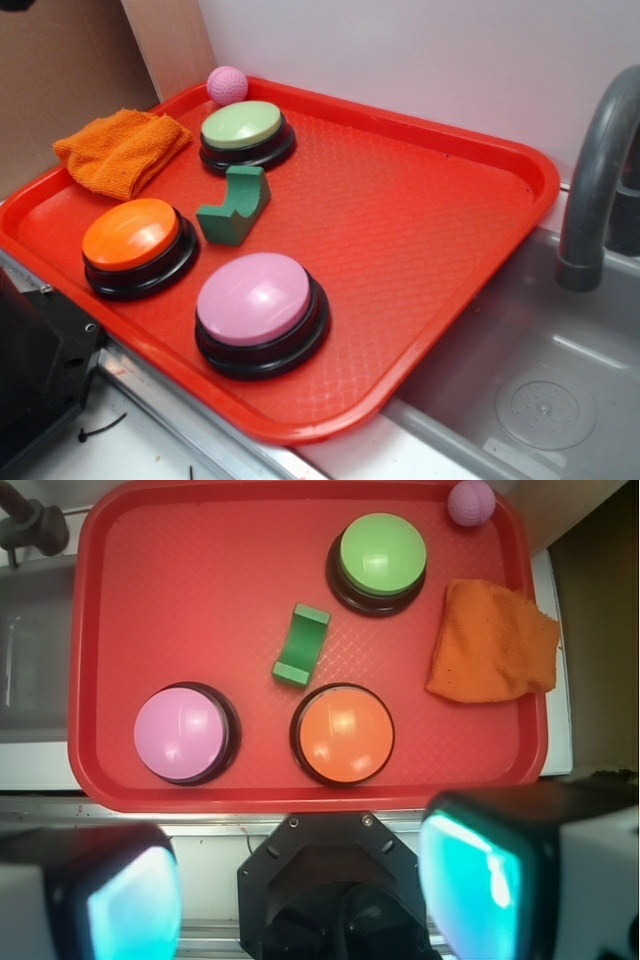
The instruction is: Push the orange button.
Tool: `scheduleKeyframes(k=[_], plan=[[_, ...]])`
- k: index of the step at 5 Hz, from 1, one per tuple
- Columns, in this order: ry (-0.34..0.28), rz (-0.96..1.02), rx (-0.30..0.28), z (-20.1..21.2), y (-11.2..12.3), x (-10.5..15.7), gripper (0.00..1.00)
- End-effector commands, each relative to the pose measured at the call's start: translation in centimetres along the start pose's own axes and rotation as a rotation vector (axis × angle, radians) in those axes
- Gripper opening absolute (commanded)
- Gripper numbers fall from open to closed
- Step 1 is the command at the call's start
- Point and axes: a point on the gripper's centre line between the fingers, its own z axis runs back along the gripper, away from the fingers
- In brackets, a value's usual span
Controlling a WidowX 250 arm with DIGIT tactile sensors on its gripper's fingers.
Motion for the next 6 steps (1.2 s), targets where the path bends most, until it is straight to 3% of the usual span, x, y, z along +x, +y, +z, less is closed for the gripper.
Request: scheduleKeyframes(k=[1,2,4,6], plan=[[0.000,0.000,0.000,0.0,0.0,0.0,1.00],[0.066,0.056,0.073,-4.4,1.6,0.3,1.00],[0.020,-0.087,0.085,-10.2,1.5,1.5,1.00],[0.061,-0.129,0.050,-14.8,2.3,2.9,1.00]])
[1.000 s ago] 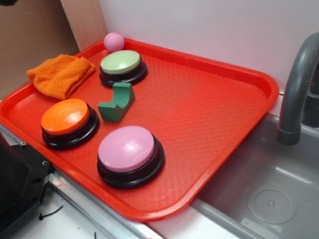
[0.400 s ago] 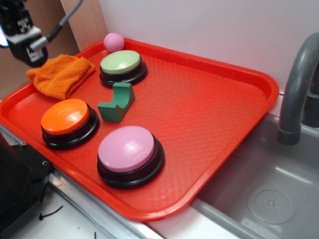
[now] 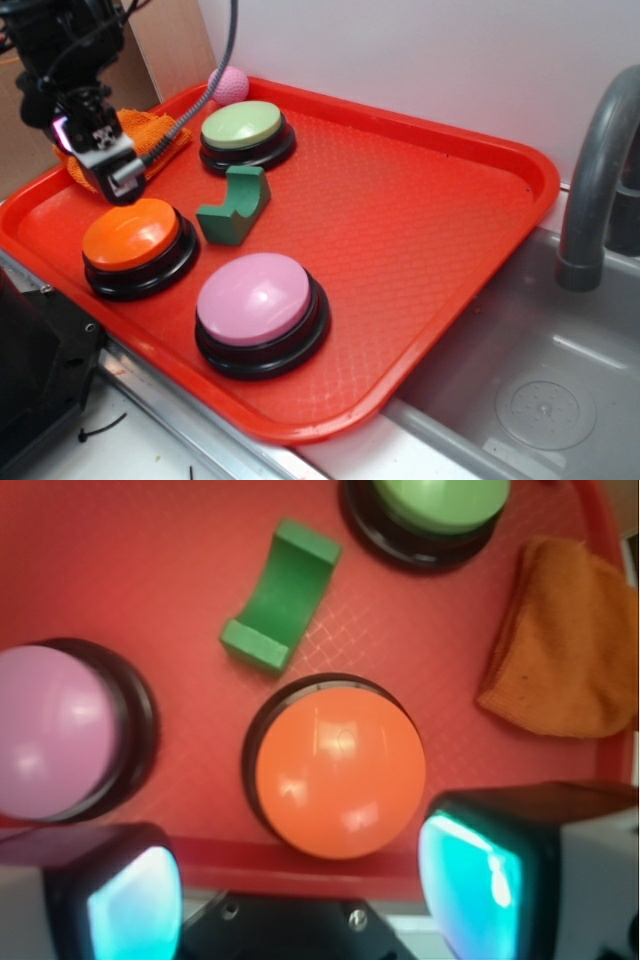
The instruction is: Push the orange button.
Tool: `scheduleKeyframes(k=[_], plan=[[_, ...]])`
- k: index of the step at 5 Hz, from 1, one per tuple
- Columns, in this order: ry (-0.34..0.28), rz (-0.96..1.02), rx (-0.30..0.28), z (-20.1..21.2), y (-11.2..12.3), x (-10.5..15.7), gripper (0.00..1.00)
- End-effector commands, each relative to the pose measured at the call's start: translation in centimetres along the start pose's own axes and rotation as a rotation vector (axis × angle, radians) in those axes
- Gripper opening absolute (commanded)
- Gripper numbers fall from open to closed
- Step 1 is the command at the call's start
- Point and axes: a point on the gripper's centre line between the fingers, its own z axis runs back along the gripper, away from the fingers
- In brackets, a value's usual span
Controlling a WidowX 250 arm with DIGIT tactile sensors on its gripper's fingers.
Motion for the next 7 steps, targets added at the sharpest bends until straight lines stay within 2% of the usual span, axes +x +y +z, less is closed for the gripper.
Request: scheduleKeyframes(k=[1,2,4,6,7], plan=[[0.001,-0.036,-0.024,-3.6,-0.2,1.9,1.00],[0.045,-0.041,-0.014,-5.2,-0.4,2.0,1.00],[0.078,-0.029,-0.012,-5.2,0.1,1.4,1.00],[0.106,-0.027,-0.011,-2.8,0.5,1.5,1.00],[0.090,-0.024,0.006,-2.0,0.7,1.2,1.00]])
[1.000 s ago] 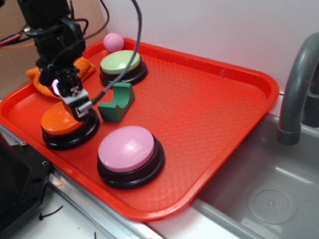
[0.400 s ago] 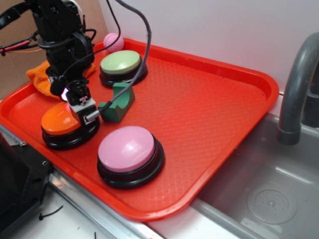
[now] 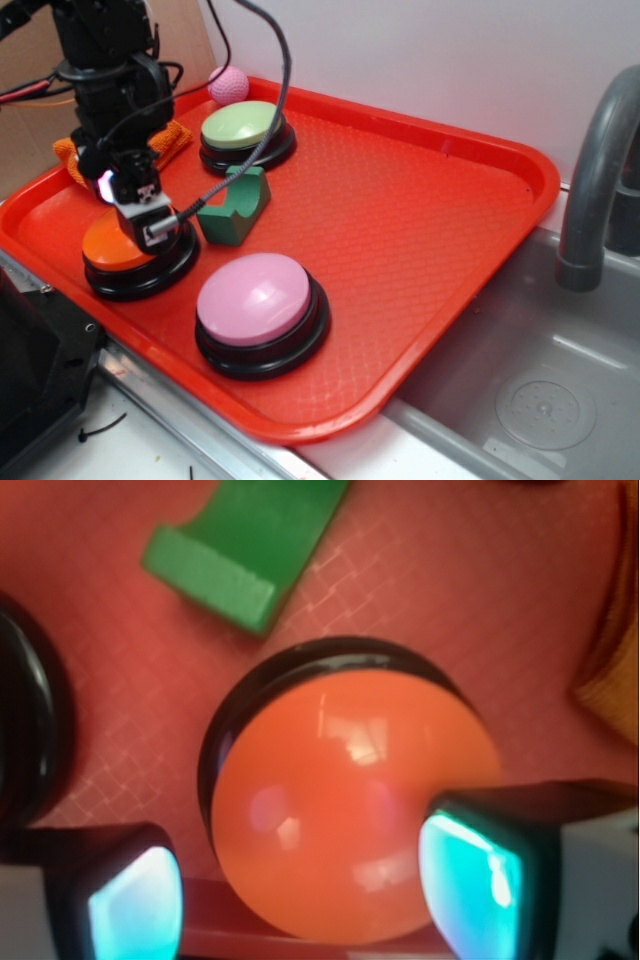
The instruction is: Push the orange button.
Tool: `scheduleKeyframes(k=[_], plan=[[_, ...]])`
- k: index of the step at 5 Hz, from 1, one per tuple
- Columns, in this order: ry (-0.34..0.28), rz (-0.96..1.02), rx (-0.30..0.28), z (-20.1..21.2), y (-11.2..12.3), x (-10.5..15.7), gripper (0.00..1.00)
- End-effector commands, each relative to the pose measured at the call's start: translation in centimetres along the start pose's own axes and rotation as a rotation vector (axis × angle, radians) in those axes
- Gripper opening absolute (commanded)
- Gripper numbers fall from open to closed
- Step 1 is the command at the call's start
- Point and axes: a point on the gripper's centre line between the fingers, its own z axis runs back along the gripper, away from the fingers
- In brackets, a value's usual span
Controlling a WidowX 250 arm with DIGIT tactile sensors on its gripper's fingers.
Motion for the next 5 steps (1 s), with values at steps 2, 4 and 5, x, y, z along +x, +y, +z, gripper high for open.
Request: scheduleKeyframes(k=[2,4,5], plan=[[-0.080,0.048,0.027,3.4,0.6,0.1,1.00],[-0.079,0.058,0.031,4.8,0.4,0.0,1.00],[-0.083,0.062,0.040,5.4,0.2,-0.1,1.00]])
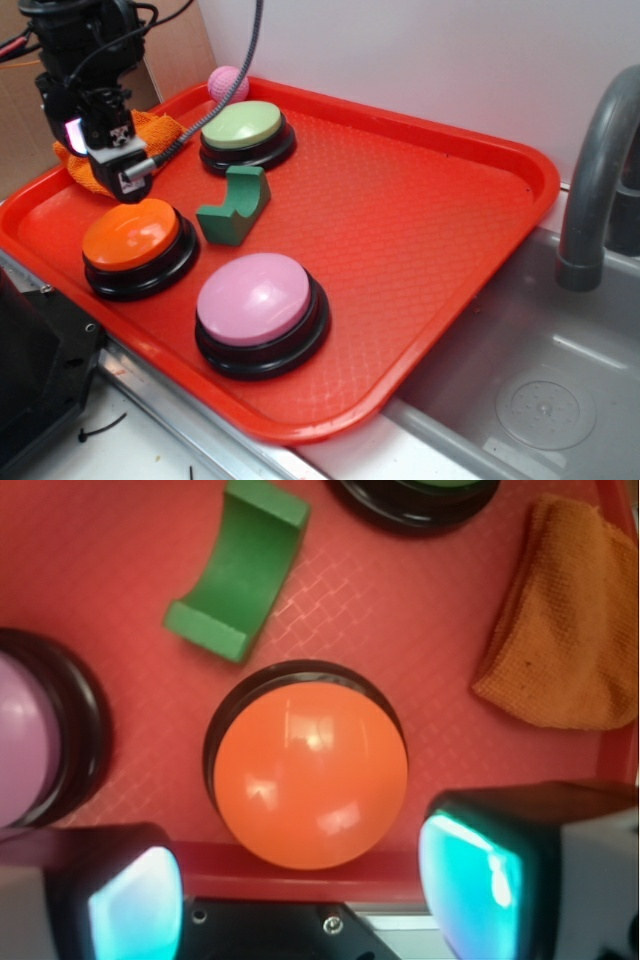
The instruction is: Push the orange button.
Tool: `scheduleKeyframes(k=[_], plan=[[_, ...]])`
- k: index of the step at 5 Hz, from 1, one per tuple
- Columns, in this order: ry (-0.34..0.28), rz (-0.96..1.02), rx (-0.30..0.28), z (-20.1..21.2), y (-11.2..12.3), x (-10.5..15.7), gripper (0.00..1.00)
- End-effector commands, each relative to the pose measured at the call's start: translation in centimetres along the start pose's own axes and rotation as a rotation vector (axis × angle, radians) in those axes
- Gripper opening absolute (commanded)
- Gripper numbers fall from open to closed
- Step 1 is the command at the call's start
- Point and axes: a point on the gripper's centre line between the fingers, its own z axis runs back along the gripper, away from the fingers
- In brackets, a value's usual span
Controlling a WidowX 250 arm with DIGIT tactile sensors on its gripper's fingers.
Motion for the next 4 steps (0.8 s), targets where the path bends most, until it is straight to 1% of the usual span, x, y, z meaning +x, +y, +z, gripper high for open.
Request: scheduleKeyframes(k=[1,2,4], plan=[[-0.048,0.018,0.018,2.4,-0.1,0.5,1.00],[-0.048,0.030,0.037,2.9,0.1,0.3,1.00],[-0.061,0.048,0.046,4.1,0.1,0.0,1.00]])
